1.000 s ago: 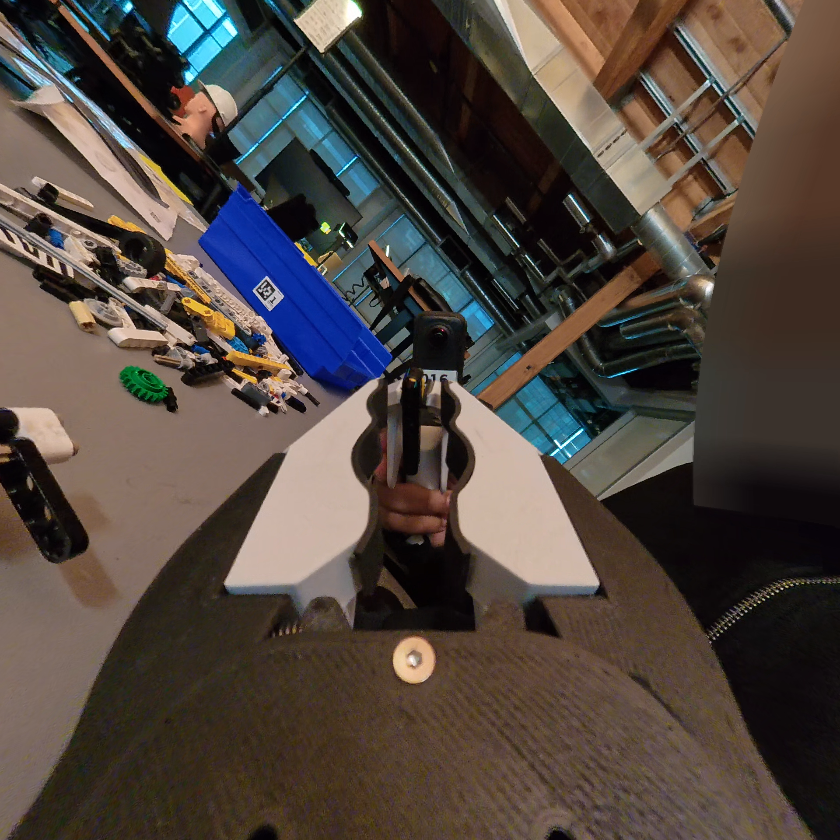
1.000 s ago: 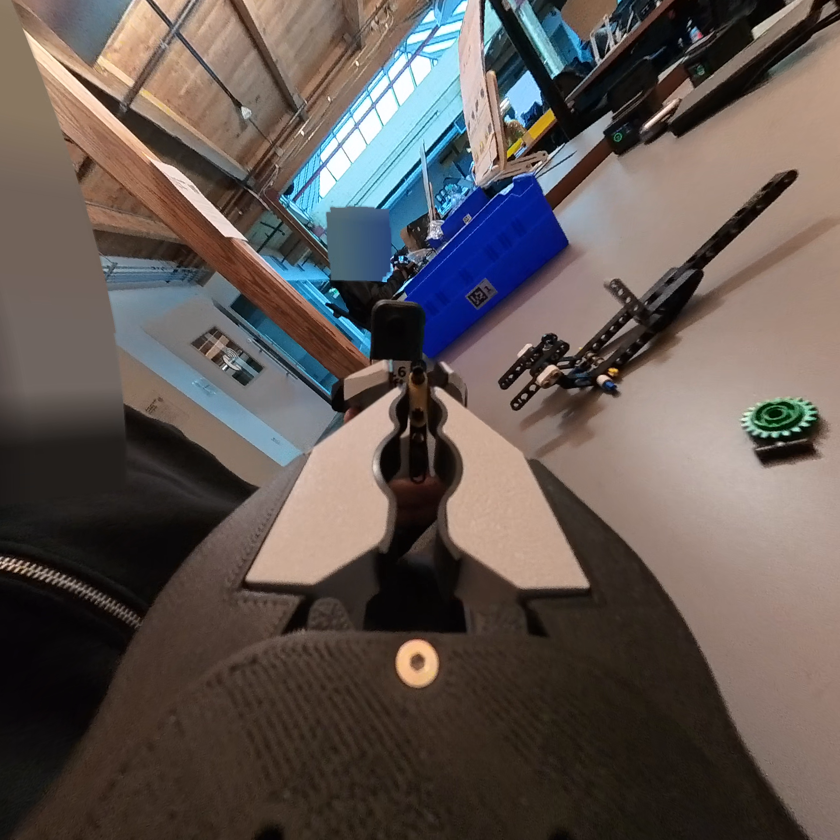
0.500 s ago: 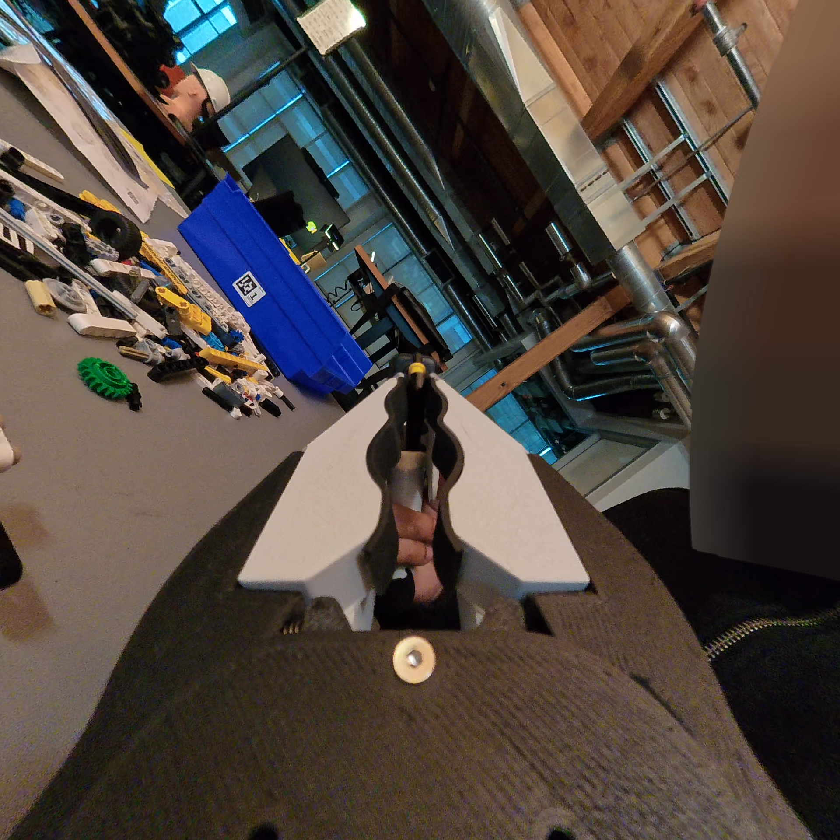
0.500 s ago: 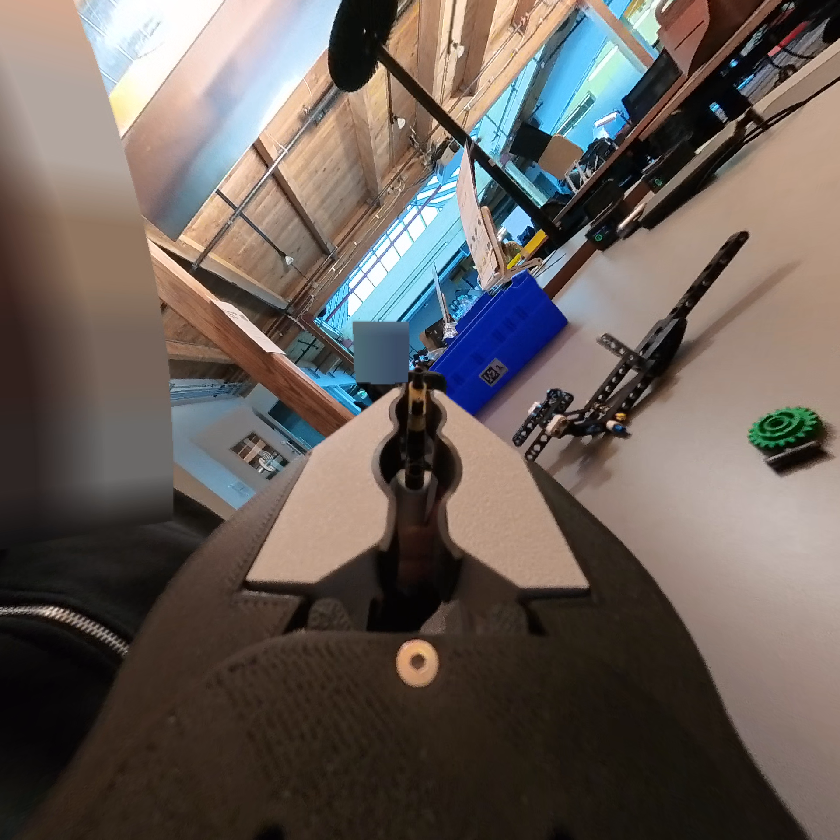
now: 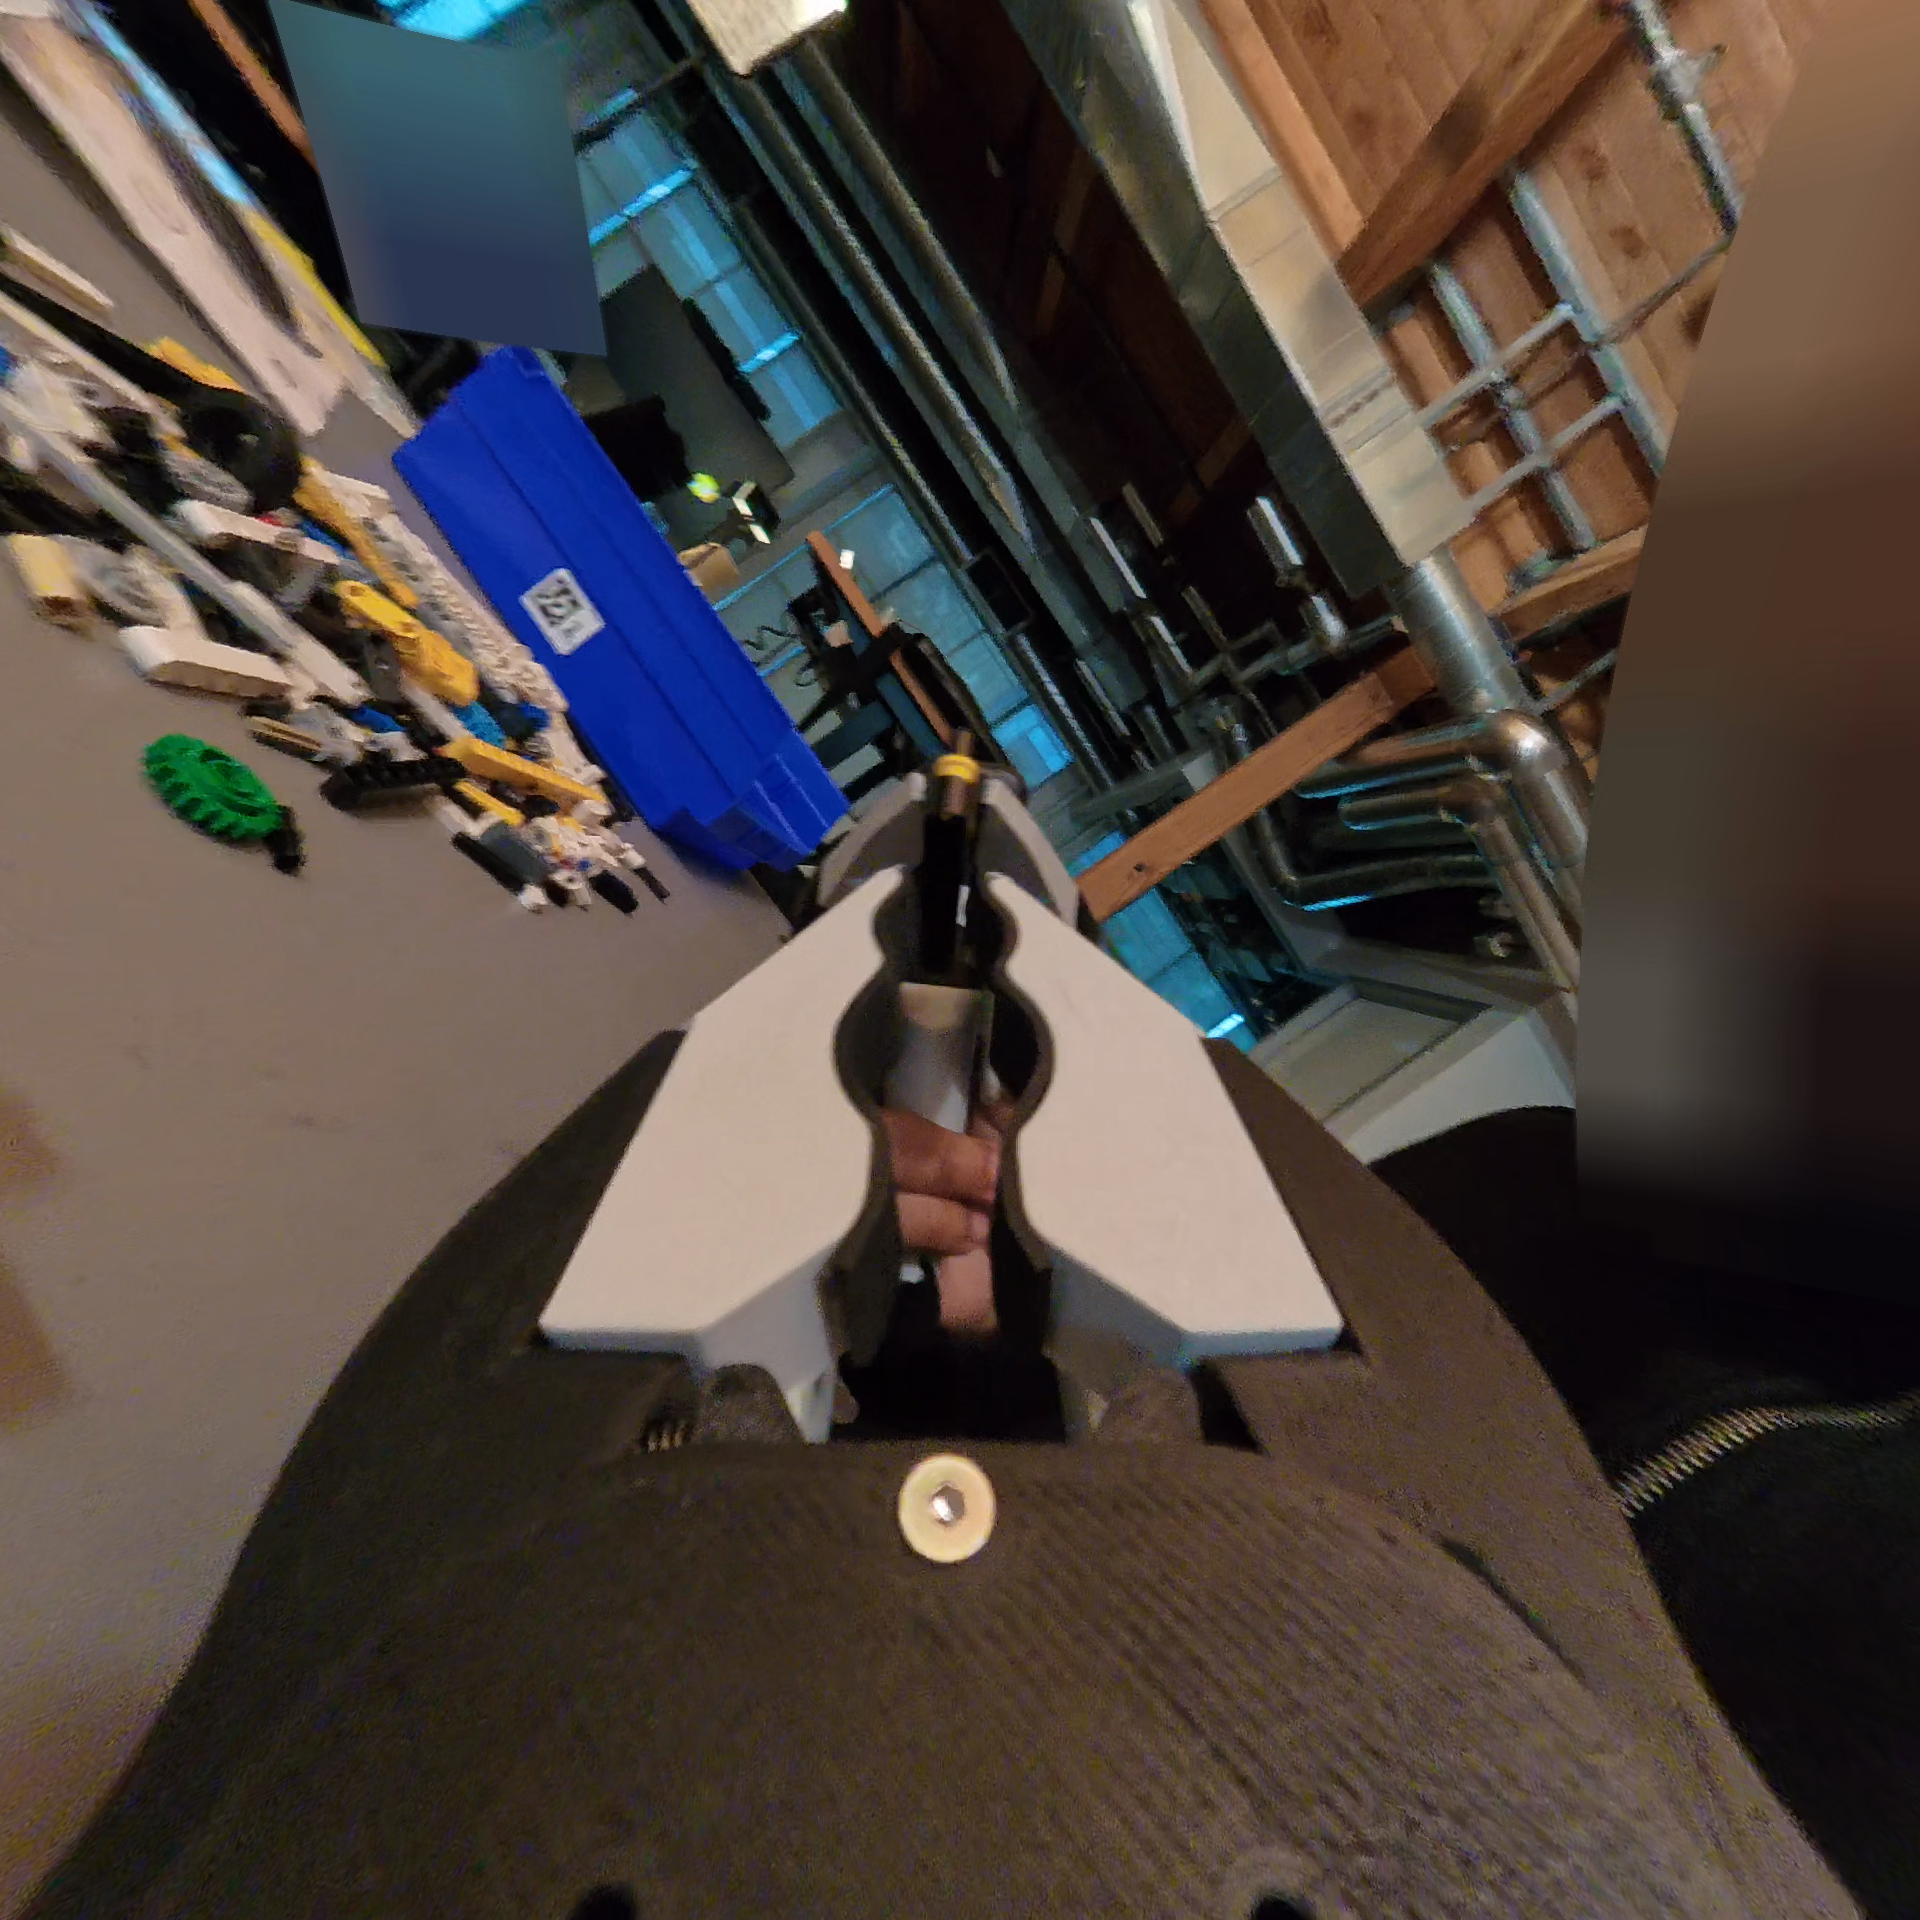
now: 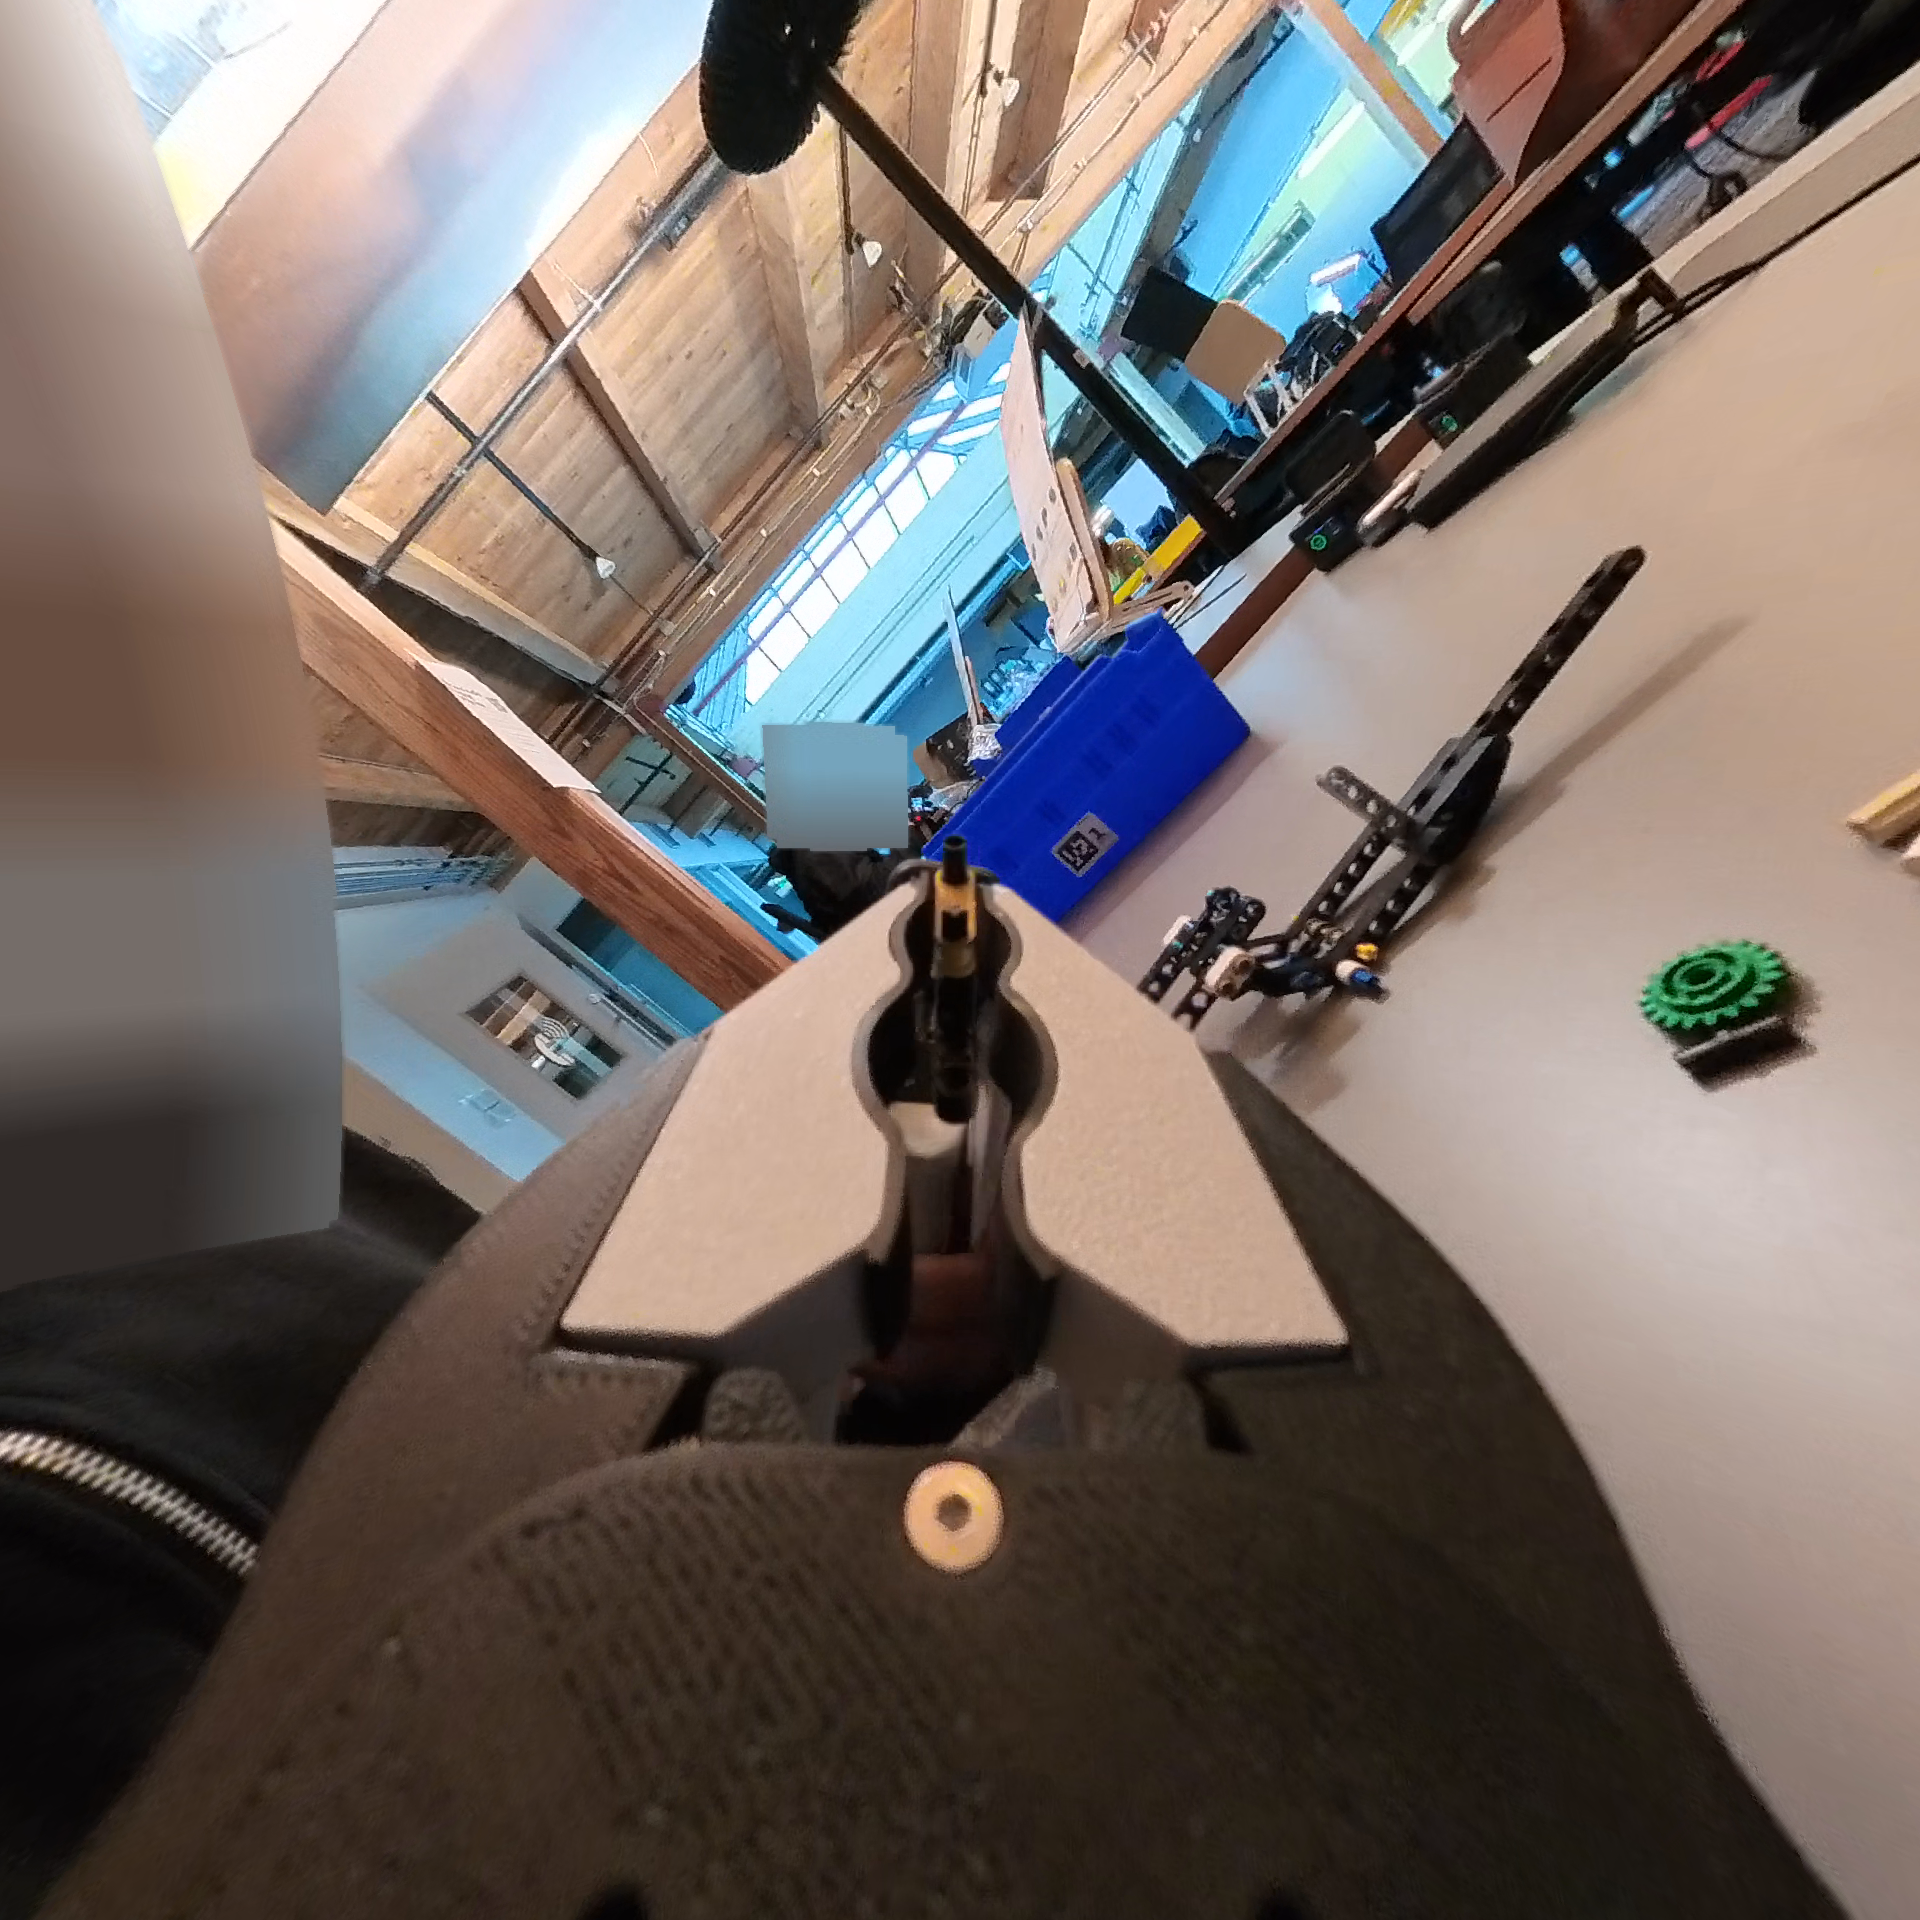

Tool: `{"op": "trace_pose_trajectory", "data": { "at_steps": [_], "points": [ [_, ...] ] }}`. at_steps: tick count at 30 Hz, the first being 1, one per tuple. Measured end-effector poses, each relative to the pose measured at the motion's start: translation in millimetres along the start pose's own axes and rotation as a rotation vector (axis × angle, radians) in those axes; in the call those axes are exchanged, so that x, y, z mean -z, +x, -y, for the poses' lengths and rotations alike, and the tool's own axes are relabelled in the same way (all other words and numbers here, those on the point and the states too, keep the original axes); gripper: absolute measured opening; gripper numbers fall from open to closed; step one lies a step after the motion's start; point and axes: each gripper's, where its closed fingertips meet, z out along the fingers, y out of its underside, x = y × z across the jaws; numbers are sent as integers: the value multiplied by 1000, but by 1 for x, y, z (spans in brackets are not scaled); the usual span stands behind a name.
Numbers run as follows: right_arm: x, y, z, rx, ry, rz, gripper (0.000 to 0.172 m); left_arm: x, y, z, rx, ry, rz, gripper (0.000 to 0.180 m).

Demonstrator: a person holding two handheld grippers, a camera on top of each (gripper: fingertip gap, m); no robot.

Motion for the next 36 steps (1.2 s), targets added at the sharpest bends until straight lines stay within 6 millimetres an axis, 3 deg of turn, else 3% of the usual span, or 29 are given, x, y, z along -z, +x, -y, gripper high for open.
{"op": "trace_pose_trajectory", "data": {
  "at_steps": [8,9,11,12,15,22,29,31,34,36],
  "points": [
    [8,3,0,-81,-30,40,5,1,-5,-3,-31,-29,55,5],
    [16,3,17,-122,61,62,4,0,-4,-5,-47,-47,59,5],
    [55,11,67,-228,267,123,4,8,-9,-3,-78,-43,100,5],
    [70,22,79,-181,293,57,4,14,-11,2,-74,-21,104,4],
    [79,35,68,6,151,-145,4,16,-17,3,-85,-43,130,5],
    [63,49,48,72,29,-229,4,-6,-60,-32,-375,-388,475,5],
    [57,48,35,4,17,-184,4,-26,-83,-16,-437,-459,542,5],
    [58,47,34,5,19,-187,4,-26,-90,-13,-421,-464,568,13],
    [59,47,34,2,18,-188,4,-29,-86,-3,-476,-406,576,32],
    [59,47,34,-10,14,-180,4,-34,-70,-1,-560,-376,509,34]
  ]
}}
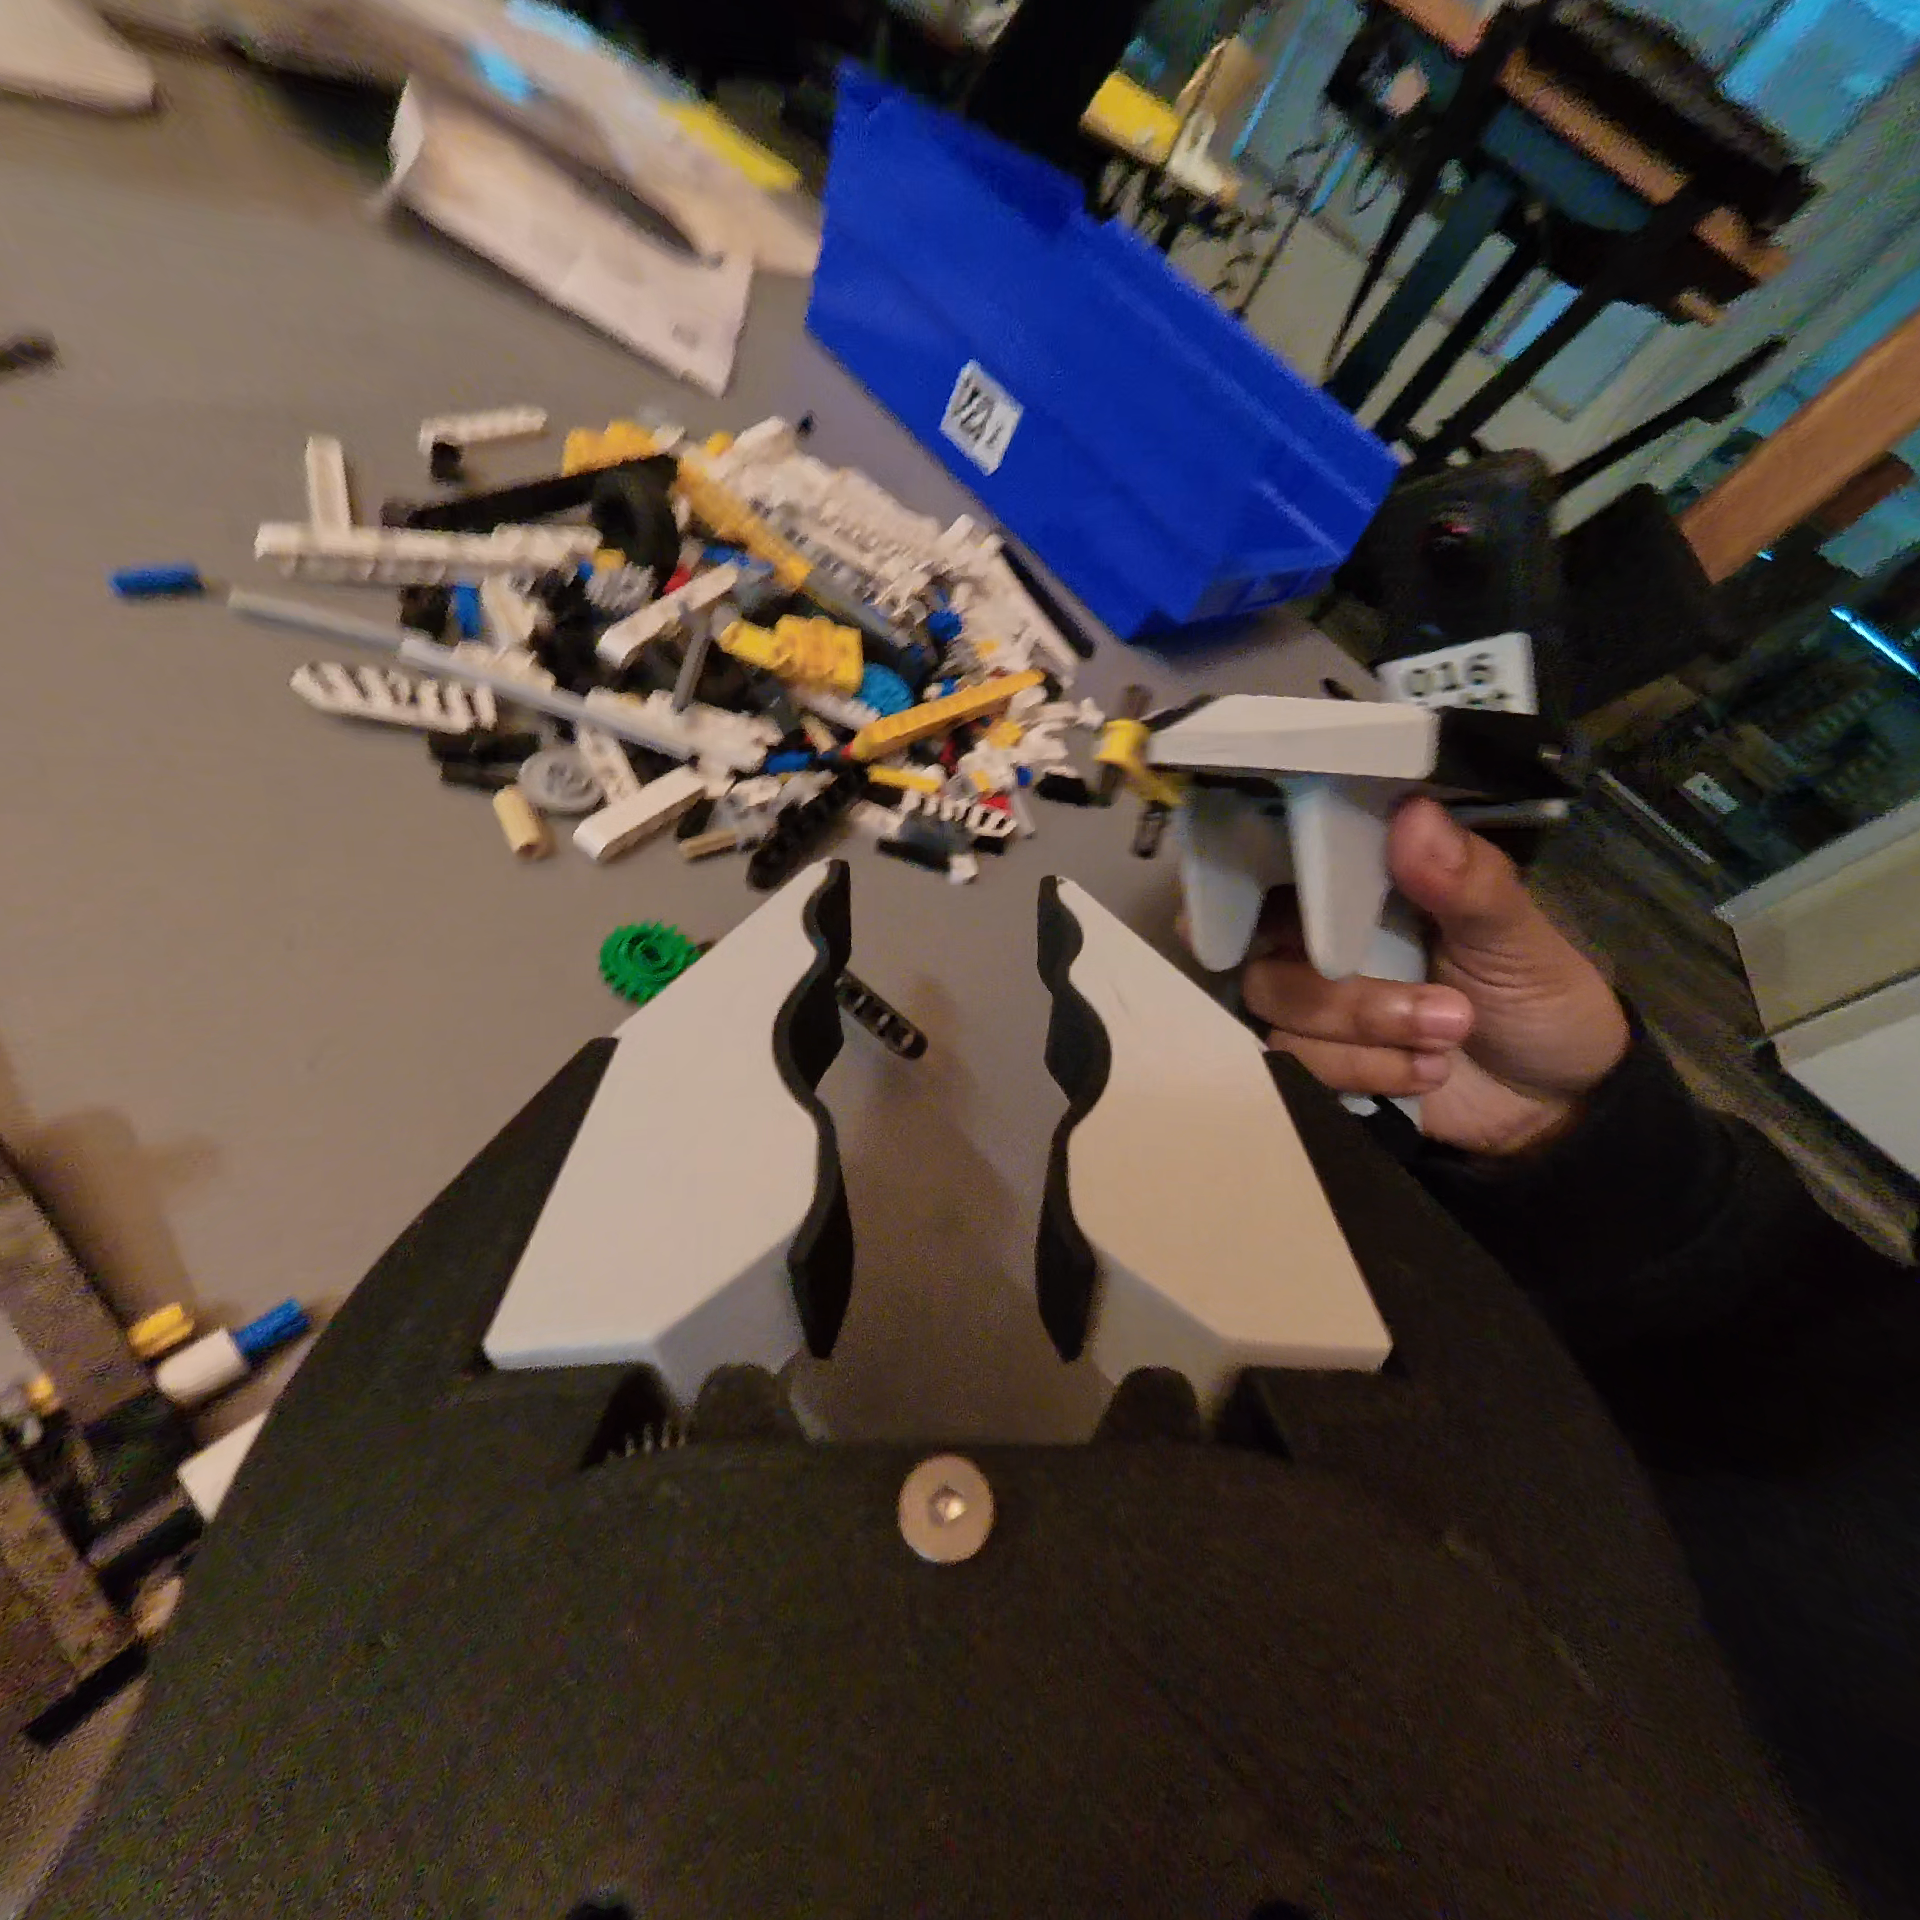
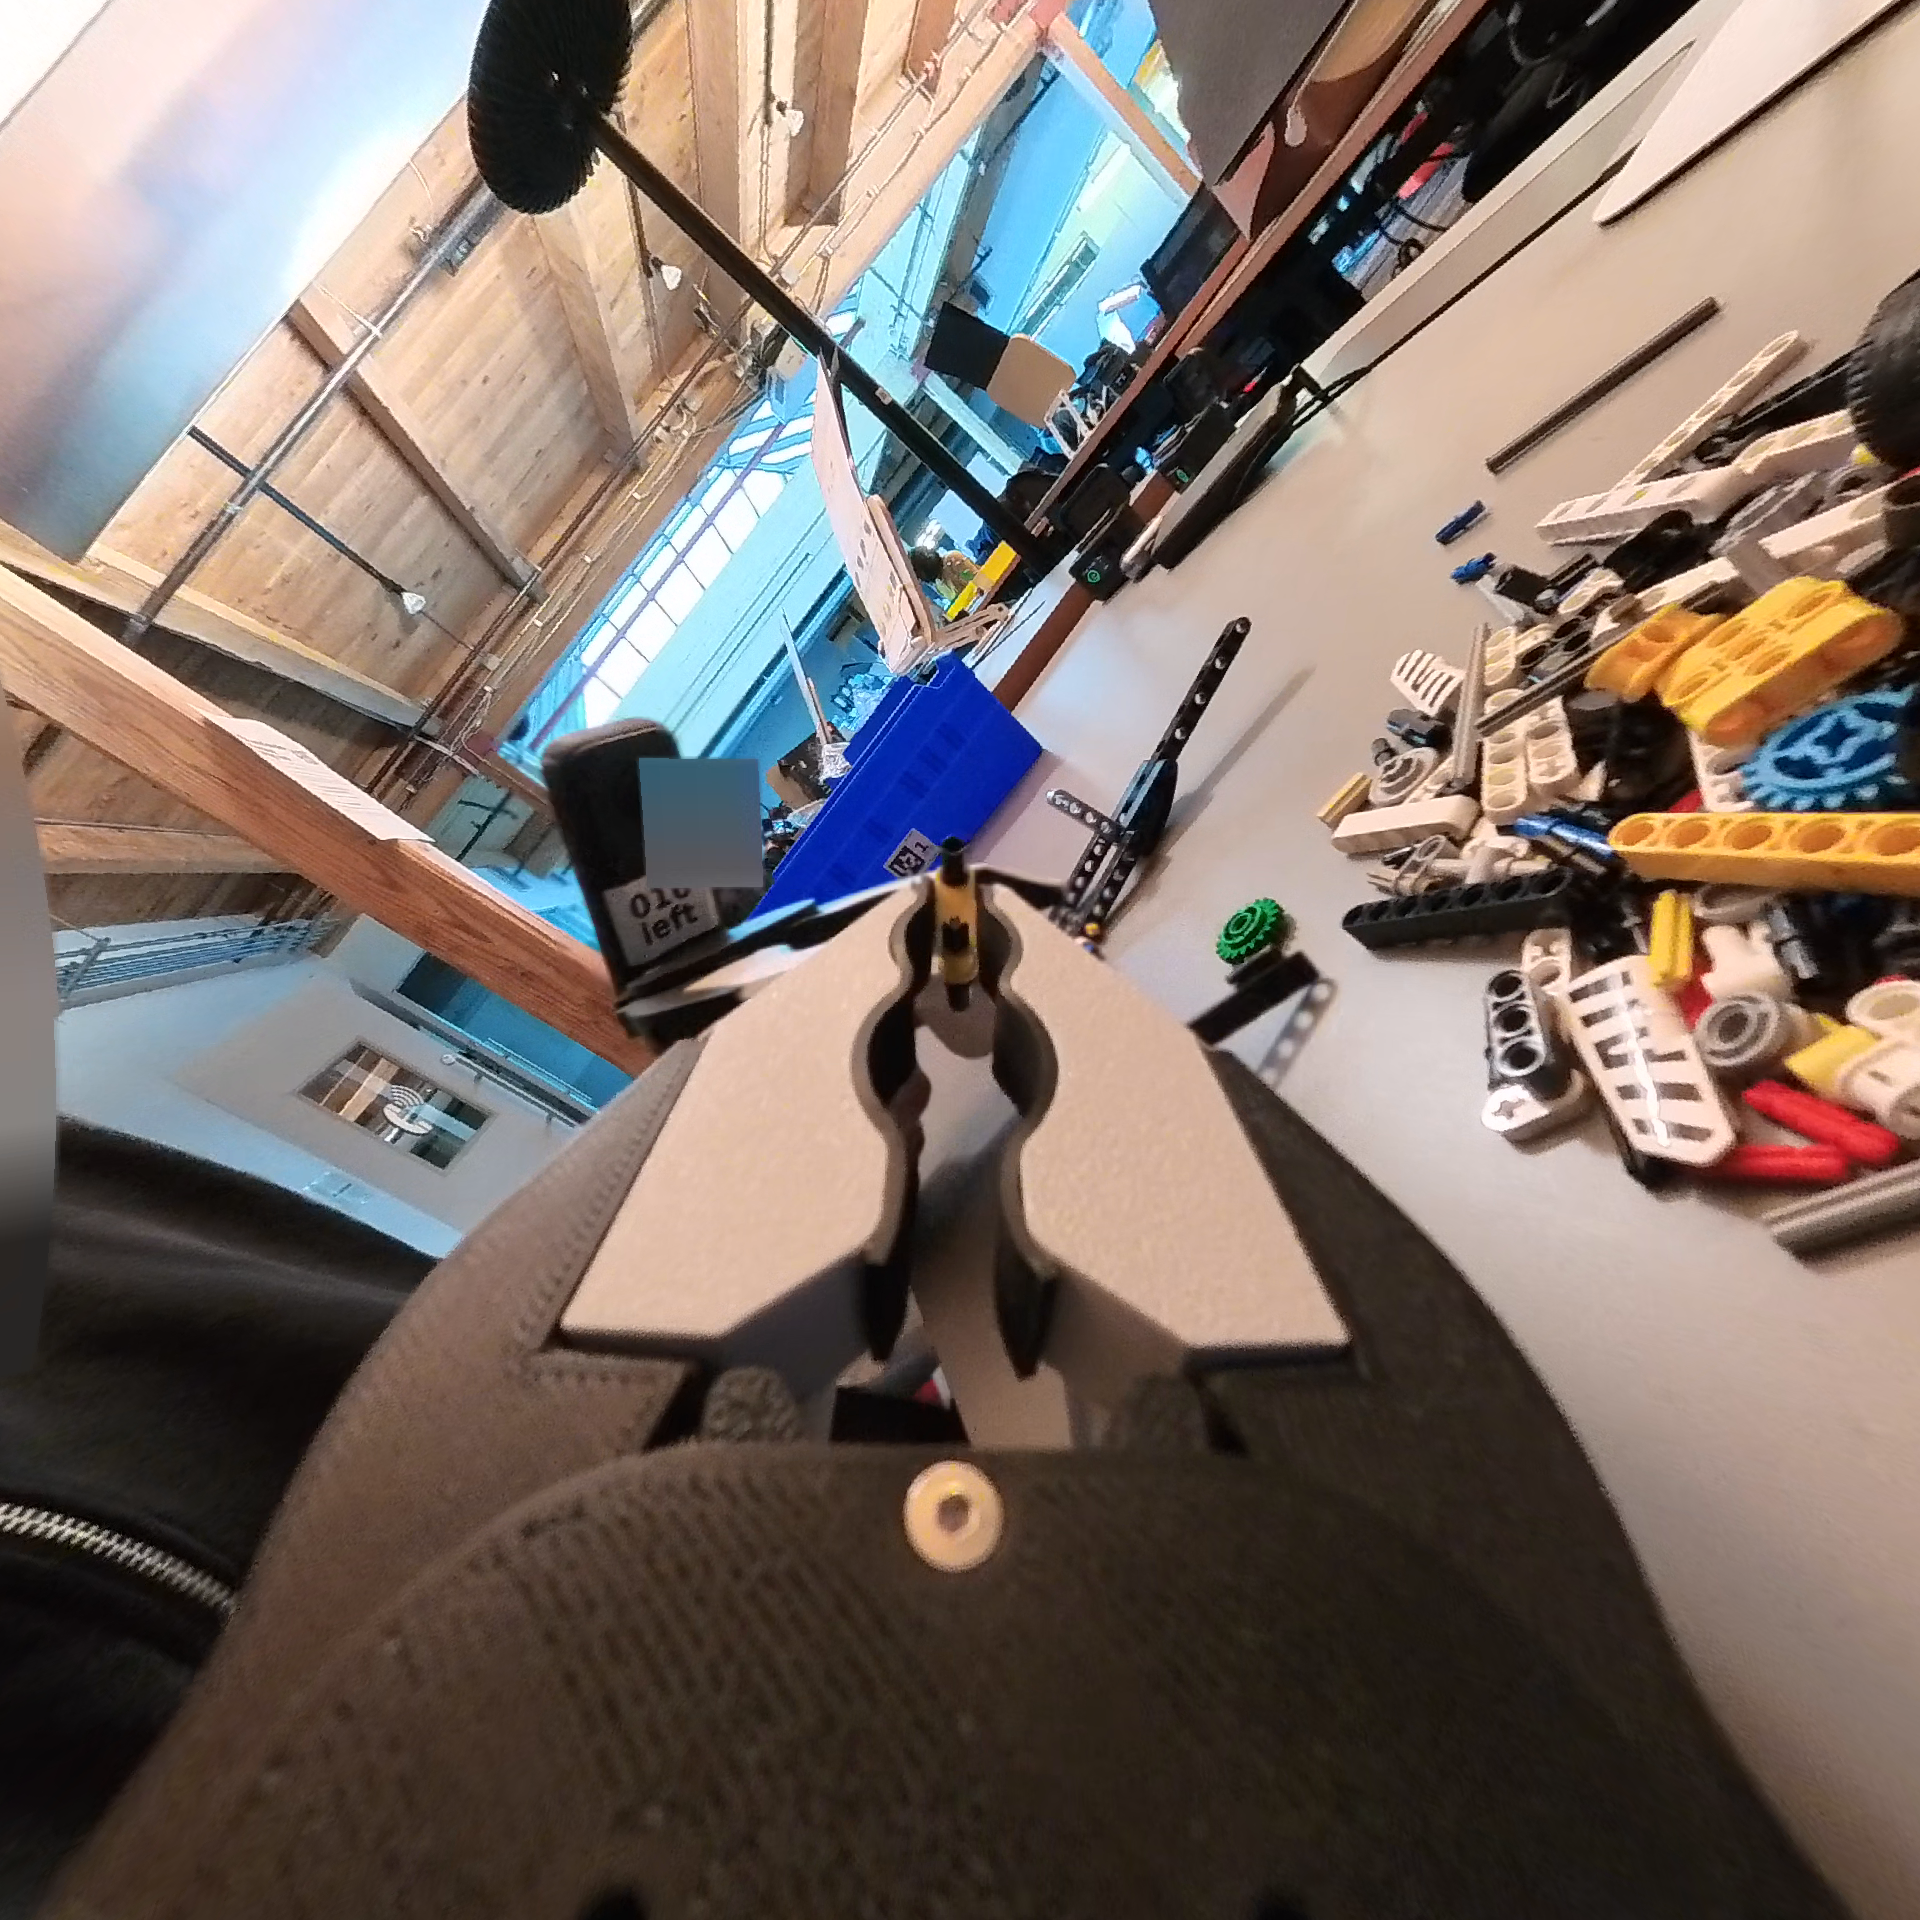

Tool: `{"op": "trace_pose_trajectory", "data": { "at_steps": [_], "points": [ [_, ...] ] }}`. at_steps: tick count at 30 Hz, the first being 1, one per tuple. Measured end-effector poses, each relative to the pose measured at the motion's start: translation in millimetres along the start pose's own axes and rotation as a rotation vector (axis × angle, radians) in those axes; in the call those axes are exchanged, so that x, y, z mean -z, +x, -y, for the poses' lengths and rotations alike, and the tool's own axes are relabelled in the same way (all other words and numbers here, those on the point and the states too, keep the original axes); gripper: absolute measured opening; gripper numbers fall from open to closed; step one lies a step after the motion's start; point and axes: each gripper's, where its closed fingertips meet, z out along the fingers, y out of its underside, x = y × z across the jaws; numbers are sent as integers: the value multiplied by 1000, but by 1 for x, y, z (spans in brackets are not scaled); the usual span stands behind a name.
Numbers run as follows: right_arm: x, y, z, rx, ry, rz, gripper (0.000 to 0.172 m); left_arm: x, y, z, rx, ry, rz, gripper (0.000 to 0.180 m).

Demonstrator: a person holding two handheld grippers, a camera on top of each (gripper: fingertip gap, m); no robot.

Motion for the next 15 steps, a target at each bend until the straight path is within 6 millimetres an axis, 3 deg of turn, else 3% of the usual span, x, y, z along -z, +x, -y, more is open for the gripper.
{"op": "trace_pose_trajectory", "data": {
  "at_steps": [3,15],
  "points": [
    [-2,-2,-3,-27,-23,25,5,5,22,5,-93,56,-85,34],
    [-19,-28,-28,-117,-141,189,4,25,39,11,73,171,-292,12]
  ]
}}
